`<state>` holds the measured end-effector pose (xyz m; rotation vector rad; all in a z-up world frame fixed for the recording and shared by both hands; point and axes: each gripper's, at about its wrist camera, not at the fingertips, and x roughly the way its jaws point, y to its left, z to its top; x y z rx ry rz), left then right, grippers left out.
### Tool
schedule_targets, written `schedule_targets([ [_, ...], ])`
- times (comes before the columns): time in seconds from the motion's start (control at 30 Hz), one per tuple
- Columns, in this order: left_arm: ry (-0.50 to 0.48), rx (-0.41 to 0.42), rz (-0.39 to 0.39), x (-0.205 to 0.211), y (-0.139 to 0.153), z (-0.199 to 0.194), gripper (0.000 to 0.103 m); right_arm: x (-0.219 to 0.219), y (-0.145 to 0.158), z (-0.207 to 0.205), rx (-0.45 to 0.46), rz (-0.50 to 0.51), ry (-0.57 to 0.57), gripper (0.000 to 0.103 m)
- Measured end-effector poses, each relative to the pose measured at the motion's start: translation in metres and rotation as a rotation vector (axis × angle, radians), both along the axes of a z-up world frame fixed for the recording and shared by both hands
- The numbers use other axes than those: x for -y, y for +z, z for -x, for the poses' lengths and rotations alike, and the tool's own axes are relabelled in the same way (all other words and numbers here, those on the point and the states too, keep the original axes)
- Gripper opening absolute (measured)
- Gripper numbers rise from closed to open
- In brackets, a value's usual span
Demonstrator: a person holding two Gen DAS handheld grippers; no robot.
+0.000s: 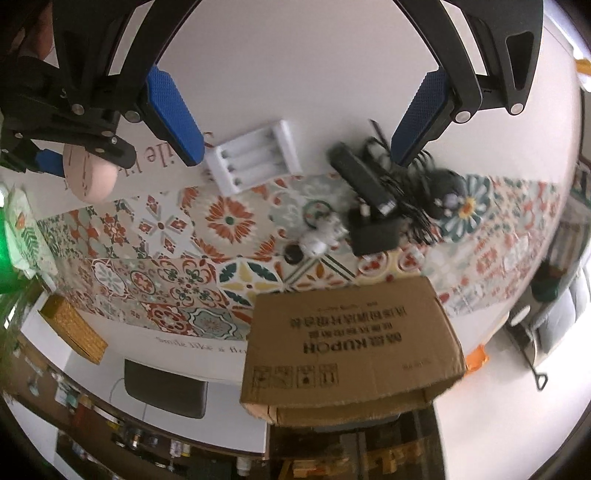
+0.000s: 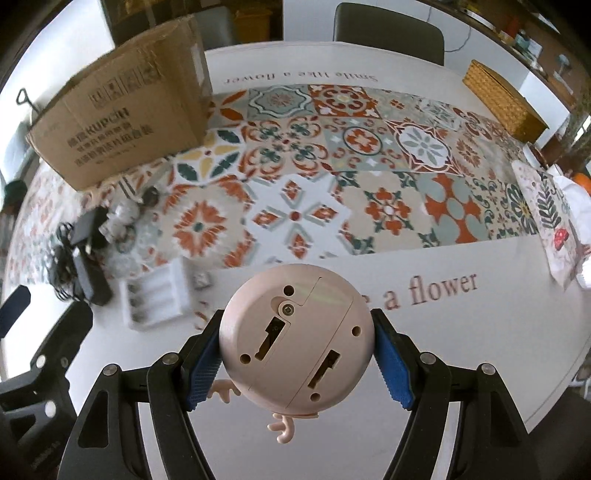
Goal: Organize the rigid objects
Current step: 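Lift the pink toy with the right tool and carry it away from the cables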
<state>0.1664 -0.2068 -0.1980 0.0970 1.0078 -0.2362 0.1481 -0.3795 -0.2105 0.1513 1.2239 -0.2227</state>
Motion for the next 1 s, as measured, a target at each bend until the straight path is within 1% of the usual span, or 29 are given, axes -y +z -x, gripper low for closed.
schedule_targets([
  [0.1,0.035,0.006,0.006,0.011,-0.009,0.006,0.103,0.012,-0.003,0.003,-0.005,0.012,0.024,0.074],
  [0.17,0.036,0.0,0.016,0.017,-0.014,0.007,0.103,0.019,-0.004,0.004,-0.002,0.027,0.033,0.074],
  [0.3,0.062,0.021,0.005,0.028,-0.024,0.008,0.103,0.031,-0.008,0.006,-0.002,0.032,0.043,0.074],
  [0.47,0.108,0.021,0.002,0.033,-0.038,0.009,0.103,0.038,-0.013,0.006,0.003,0.039,0.067,0.074],
  [0.53,0.11,0.031,0.014,0.034,-0.041,0.008,0.103,0.038,-0.017,0.005,-0.001,0.044,0.077,0.074],
  [0.6,0.114,0.048,0.003,0.037,-0.044,0.007,0.103,0.039,-0.021,0.004,-0.006,0.042,0.084,0.074],
  [0.7,0.121,0.043,-0.01,0.039,-0.049,0.003,0.103,0.04,-0.024,0.004,-0.012,0.036,0.087,0.074],
  [0.83,0.119,0.009,-0.023,0.041,-0.059,-0.004,0.101,0.039,-0.028,0.002,-0.011,0.022,0.093,0.074],
  [1.0,0.118,0.008,-0.048,0.044,-0.067,-0.009,0.097,0.036,-0.031,-0.001,-0.007,0.013,0.107,0.074],
])
